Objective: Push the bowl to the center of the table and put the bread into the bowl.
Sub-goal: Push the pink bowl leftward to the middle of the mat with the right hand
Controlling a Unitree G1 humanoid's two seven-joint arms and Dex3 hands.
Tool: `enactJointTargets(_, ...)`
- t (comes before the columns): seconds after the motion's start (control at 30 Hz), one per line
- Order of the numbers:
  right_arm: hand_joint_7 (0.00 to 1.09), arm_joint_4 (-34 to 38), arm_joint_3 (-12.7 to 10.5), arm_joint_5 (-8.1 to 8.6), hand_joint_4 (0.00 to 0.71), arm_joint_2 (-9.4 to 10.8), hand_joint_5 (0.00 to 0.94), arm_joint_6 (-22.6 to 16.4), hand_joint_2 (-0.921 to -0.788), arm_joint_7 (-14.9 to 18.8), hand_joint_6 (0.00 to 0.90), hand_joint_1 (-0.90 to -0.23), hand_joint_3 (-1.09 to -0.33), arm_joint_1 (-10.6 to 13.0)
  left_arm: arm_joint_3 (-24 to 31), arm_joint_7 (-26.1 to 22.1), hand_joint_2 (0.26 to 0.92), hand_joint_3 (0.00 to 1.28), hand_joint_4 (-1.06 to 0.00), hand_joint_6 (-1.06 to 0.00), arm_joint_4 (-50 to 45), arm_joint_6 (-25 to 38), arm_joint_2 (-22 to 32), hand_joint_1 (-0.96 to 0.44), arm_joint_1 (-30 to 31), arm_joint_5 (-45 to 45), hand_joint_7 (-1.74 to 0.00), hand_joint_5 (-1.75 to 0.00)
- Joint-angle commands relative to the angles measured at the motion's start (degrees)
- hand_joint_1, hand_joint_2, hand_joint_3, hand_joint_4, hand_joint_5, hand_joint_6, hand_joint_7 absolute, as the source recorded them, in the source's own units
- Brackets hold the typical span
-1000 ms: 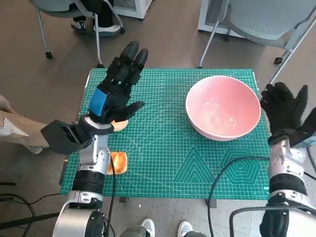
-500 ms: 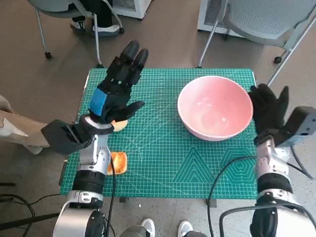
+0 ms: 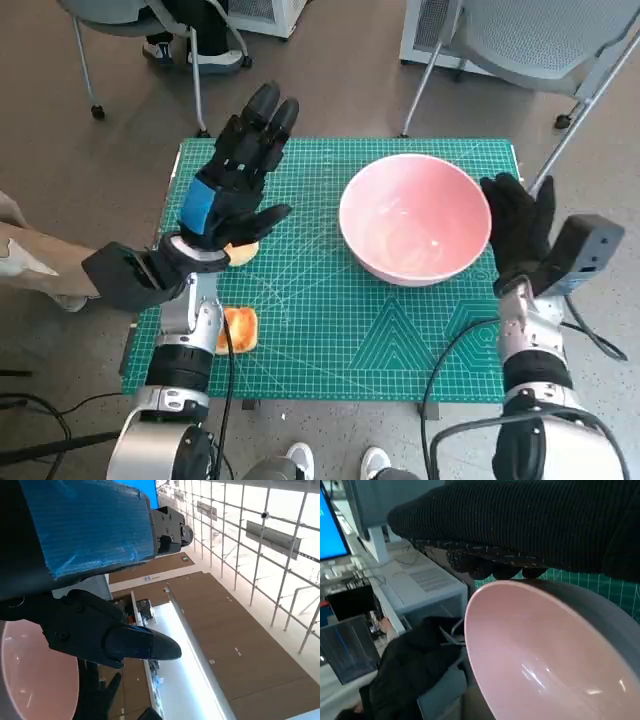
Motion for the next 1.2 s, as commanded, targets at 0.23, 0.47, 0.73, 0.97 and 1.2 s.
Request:
enactJointTargets(0.23, 0.14, 0.8, 0.7, -0.43, 0.287, 1.9, 0.009, 1.2, -0.921, 0.9, 0.305, -0.632, -0.78, -0.2, 0.3, 0.1, 0.921, 0.2, 0.0, -0.08, -1.3, 0.4, 0.5, -0.5, 0.8, 0.1, -0.14, 0.0)
enactJointTargets(0.47, 0.14, 0.7, 1.0, -0.54, 0.296, 2.5, 0.011, 1.2, -0.921, 1.3, 0.312, -0.623, -0.782, -0.5, 0.2, 0.3, 0.921, 0.2, 0.0, -0.08, -1.7, 0.7, 0.4, -0.5, 1.0, 0.1, -0.14, 0.0)
enactJointTargets(0.73, 0.14, 0.8, 1.6, -0.97, 0.3, 3.4, 0.011, 0.9, -0.921, 1.3, 0.314, -0.627, -0.784, -0.3, 0.3, 0.2, 0.921, 0.2, 0.0, -0.08, -1.7, 1.0, 0.4, -0.5, 1.0, 0.0, -0.14, 0.0)
enactJointTargets(0.97, 0.14, 0.7, 2.2, -1.13, 0.296, 4.1, 0.007, 0.6, -0.921, 1.3, 0.315, -0.63, -0.779, -0.4, 0.3, 0.4, 0.921, 0.2, 0.0, -0.08, -1.8, 1.0, 0.4, -0.5, 1.0, 0.1, -0.14, 0.0)
enactJointTargets(1.2, 0.14, 0.7, 2.6, -1.55, 0.289, 4.7, 0.002, 0.7, -0.921, 1.2, 0.307, -0.636, -0.779, -0.8, 0.4, 0.4, 0.921, 0.2, 0.0, -0.08, -1.4, 0.8, 0.4, -0.5, 0.9, 0.1, -0.15, 0.0)
